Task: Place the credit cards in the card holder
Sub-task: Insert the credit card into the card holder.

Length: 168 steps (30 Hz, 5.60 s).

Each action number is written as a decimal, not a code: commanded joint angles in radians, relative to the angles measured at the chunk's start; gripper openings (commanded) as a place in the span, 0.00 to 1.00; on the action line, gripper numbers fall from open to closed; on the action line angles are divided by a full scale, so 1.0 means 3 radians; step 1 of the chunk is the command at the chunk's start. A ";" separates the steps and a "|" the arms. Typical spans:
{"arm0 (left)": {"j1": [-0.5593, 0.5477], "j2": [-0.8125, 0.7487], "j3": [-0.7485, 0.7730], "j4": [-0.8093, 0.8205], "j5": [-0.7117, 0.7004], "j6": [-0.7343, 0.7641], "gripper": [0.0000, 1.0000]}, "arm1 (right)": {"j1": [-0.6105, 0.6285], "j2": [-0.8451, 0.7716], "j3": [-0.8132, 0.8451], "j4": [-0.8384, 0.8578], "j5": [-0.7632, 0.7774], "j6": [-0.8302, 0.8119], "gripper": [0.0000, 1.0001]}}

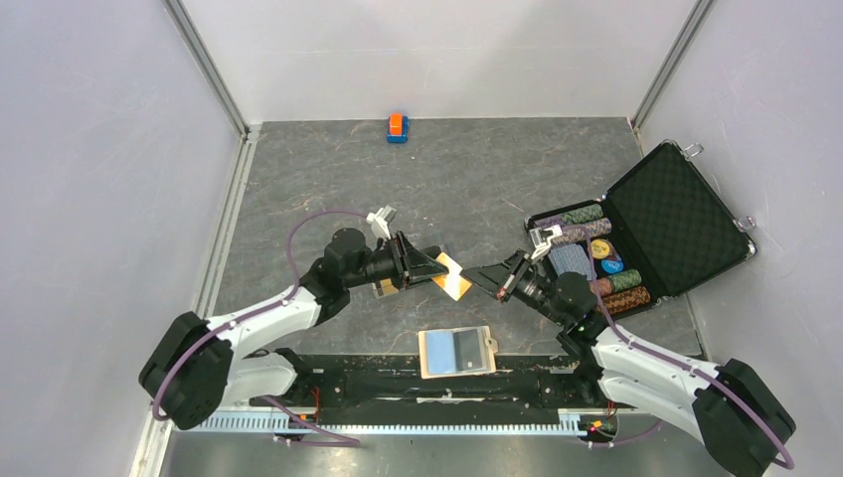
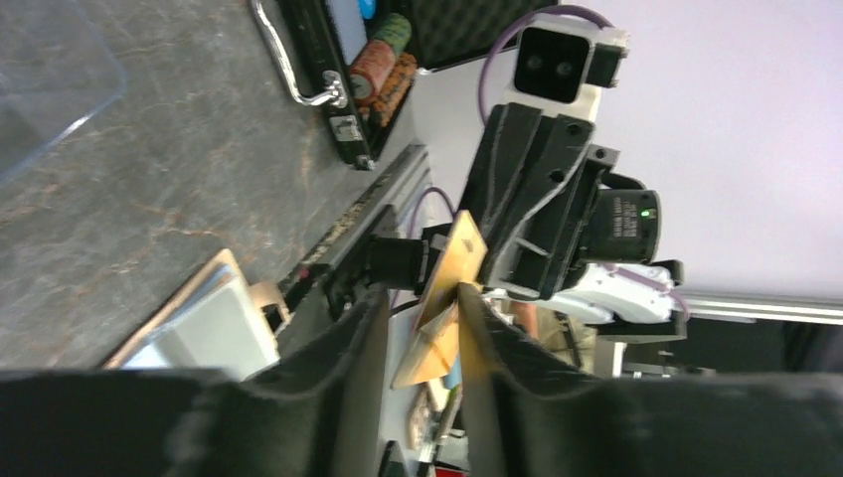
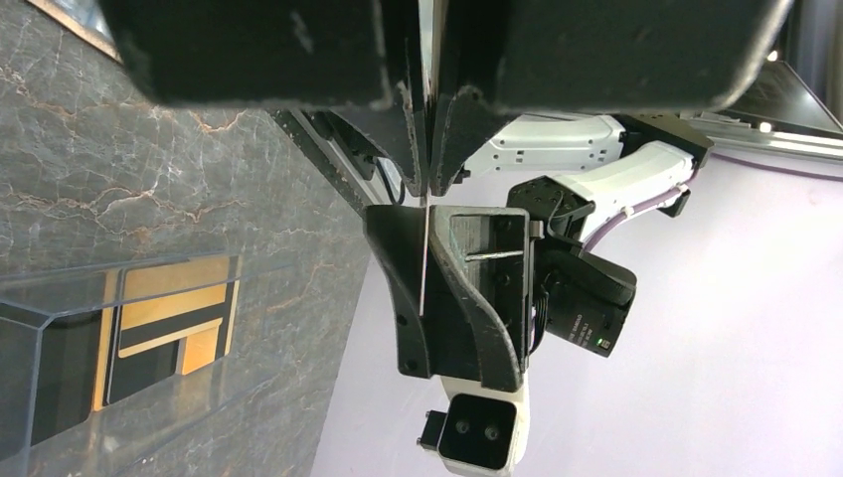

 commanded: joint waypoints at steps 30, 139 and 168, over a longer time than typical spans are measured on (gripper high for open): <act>-0.0011 -0.0170 0.0584 -0.1100 0.1471 0.1162 0.02 | -0.0223 0.0384 0.0776 -0.0302 -0.2284 -0.1103 0.52; -0.1146 0.0951 0.0278 -0.2273 -0.0996 0.1114 0.02 | 0.0717 0.0927 -0.0359 -0.0675 -0.0319 -0.0437 0.00; -0.1157 0.0780 0.0491 -0.2463 -0.1157 0.1059 0.02 | 0.1169 0.1615 -0.0115 0.0129 0.0202 -0.0316 0.00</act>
